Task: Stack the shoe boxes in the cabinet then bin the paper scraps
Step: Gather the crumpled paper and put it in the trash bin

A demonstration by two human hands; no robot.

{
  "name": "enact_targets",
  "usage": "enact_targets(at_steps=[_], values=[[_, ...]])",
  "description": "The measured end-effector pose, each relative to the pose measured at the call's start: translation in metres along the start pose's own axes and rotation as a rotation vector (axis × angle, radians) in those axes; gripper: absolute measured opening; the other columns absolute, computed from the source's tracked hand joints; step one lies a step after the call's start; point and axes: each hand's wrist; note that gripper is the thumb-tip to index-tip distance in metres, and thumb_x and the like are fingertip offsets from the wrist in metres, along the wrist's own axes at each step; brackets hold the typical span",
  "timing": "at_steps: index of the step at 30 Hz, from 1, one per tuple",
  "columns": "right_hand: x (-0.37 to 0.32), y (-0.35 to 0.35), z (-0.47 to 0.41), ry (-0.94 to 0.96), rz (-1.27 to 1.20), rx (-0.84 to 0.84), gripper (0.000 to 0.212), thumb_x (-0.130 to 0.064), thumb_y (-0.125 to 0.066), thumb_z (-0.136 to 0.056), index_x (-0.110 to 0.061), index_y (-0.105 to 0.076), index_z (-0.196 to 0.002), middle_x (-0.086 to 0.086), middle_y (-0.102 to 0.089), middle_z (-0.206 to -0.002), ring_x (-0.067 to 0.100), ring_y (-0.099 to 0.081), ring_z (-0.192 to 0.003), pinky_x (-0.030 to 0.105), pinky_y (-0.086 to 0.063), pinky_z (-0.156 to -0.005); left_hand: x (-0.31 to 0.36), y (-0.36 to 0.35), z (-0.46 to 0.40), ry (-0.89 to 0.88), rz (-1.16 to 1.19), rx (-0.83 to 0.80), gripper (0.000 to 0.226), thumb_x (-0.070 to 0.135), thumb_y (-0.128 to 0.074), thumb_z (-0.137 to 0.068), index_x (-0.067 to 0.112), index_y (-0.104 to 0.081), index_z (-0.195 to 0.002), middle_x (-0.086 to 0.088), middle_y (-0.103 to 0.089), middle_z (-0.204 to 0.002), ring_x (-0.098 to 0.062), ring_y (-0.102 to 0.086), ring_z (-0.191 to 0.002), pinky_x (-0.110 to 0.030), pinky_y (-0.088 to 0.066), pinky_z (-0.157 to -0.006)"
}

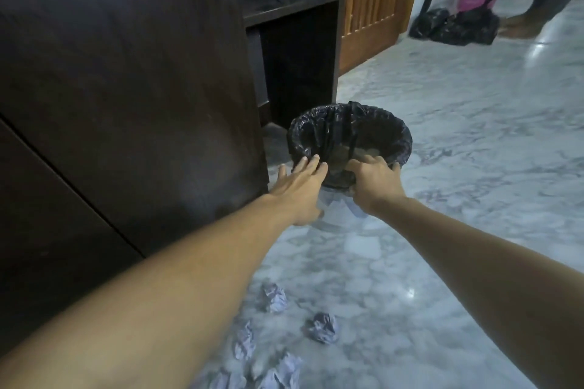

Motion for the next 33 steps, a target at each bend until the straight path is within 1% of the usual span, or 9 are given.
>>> enact_targets(at_steps=[5, 12, 18, 21, 23, 25, 27, 28, 33], values=[[-0.012, -0.001, 0.037, -0.001, 0.025, 0.018, 0.043, -0.015, -0.056, -0.090, -0.026, -0.050, -0.131, 0.006, -0.053, -0.123, 0.030, -0.042, -0.122, 0.058, -0.028, -0.106, -0.013, -0.004, 0.025, -0.064, -0.049, -0.007, 0.092, 0.028, -0.064, -0.087, 0.019, -0.002, -0.155, -0.002, 0.001, -0.163, -0.023, 0.000, -0.149, -0.052, -0.005, -0.118], [-0.045, 0.003, 0.103, 0.020, 0.086, -0.005, 0.048, -0.014, -0.061, -0.082, -0.027, -0.052, -0.128, 0.003, -0.055, -0.117, 0.029, -0.040, -0.121, 0.068, -0.020, -0.107, -0.022, -0.005, 0.086, -0.146, -0.087, -0.054, 0.087, 0.025, -0.061, -0.087, 0.018, -0.007, -0.155, 0.000, -0.006, -0.162, -0.018, -0.003, -0.149, -0.049, -0.005, -0.120], [-0.073, 0.007, 0.138, 0.070, 0.092, -0.038, 0.047, -0.016, -0.061, -0.082, -0.022, -0.052, -0.128, 0.005, -0.052, -0.123, 0.030, -0.042, -0.123, 0.063, -0.023, -0.108, -0.028, -0.013, 0.133, -0.122, -0.019, -0.061, 0.091, 0.023, -0.061, -0.086, 0.018, -0.002, -0.155, 0.000, 0.005, -0.163, -0.017, 0.000, -0.149, -0.047, -0.008, -0.120], [-0.081, -0.002, 0.148, 0.154, 0.025, 0.144, 0.047, -0.013, -0.070, -0.070, -0.014, -0.061, -0.116, 0.010, -0.055, -0.119, 0.035, -0.049, -0.117, 0.064, -0.036, -0.101, -0.040, -0.023, 0.151, -0.090, 0.036, -0.013, 0.095, 0.027, -0.062, -0.086, 0.018, 0.002, -0.154, 0.000, 0.011, -0.162, -0.016, 0.002, -0.149, -0.046, -0.006, -0.120], [-0.087, -0.006, 0.155, 0.249, -0.080, 0.305, 0.040, -0.010, -0.071, -0.065, -0.011, -0.066, -0.105, 0.010, -0.060, -0.115, 0.034, -0.053, -0.112, 0.054, -0.043, -0.094, -0.051, -0.027, 0.165, -0.050, 0.066, -0.018, 0.094, 0.033, -0.062, -0.087, 0.019, 0.002, -0.155, 0.000, 0.013, -0.162, -0.015, 0.004, -0.149, -0.046, -0.006, -0.120], [-0.097, -0.010, 0.162, 0.351, -0.159, 0.346, 0.032, -0.011, -0.071, -0.067, -0.012, -0.067, -0.099, 0.006, -0.062, -0.111, 0.030, -0.056, -0.105, 0.043, -0.045, -0.085, -0.064, -0.028, 0.183, 0.008, 0.085, -0.040, 0.093, 0.038, -0.062, -0.088, 0.019, 0.000, -0.155, 0.000, 0.013, -0.162, -0.015, 0.004, -0.149, -0.047, -0.006, -0.120], [-0.108, -0.016, 0.168, 0.414, -0.225, 0.261, 0.028, -0.012, -0.070, -0.072, -0.011, -0.066, -0.100, 0.006, -0.062, -0.110, 0.031, -0.058, -0.098, 0.041, -0.048, -0.078, -0.078, -0.031, 0.204, 0.091, 0.106, -0.061, 0.093, 0.041, -0.062, -0.088, 0.020, 0.000, -0.155, -0.001, 0.012, -0.162, -0.016, 0.002, -0.149, -0.047, -0.006, -0.120], [-0.113, -0.019, 0.170, 0.420, -0.245, 0.185, 0.029, -0.014, -0.070, -0.075, -0.011, -0.065, -0.104, 0.007, -0.062, -0.112, 0.032, -0.059, -0.099, 0.042, -0.049, -0.079, -0.085, -0.033, 0.214, 0.135, 0.117, -0.068, 0.094, 0.042, -0.062, -0.088, 0.020, 0.000, -0.155, -0.001, 0.012, -0.162, -0.017, 0.000, -0.149, -0.047, -0.006, -0.120], [-0.119, -0.037, 0.171, 0.312, -0.154, -0.260, 0.057, -0.046, -0.066, -0.084, -0.021, -0.051, -0.133, 0.004, -0.052, -0.136, 0.026, -0.052, -0.122, 0.037, -0.046, -0.096, -0.111, -0.052, 0.265, 0.305, 0.194, -0.095, 0.094, 0.040, -0.065, -0.086, 0.022, -0.003, -0.154, -0.002, 0.007, -0.162, -0.019, -0.002, -0.150, -0.048, -0.006, -0.120]])
Point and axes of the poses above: each hand's wrist, its own z-axis away from the middle knuckle, its own y-axis out of the back of the hand, x = y × z
